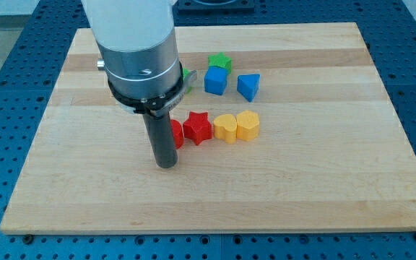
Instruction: Slide the red circle up a bit
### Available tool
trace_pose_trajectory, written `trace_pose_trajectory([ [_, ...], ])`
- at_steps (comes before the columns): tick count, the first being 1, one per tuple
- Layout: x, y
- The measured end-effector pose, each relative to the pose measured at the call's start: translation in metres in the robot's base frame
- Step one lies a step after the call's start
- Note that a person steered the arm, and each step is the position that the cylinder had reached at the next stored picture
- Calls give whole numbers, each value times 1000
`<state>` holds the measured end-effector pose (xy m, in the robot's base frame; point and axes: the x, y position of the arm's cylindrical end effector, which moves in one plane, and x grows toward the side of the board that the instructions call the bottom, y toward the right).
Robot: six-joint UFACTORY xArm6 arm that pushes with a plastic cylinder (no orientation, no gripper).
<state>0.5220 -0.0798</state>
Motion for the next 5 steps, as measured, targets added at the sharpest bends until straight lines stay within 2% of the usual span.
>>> trace_pose_trajectory([
  [5,-21,0],
])
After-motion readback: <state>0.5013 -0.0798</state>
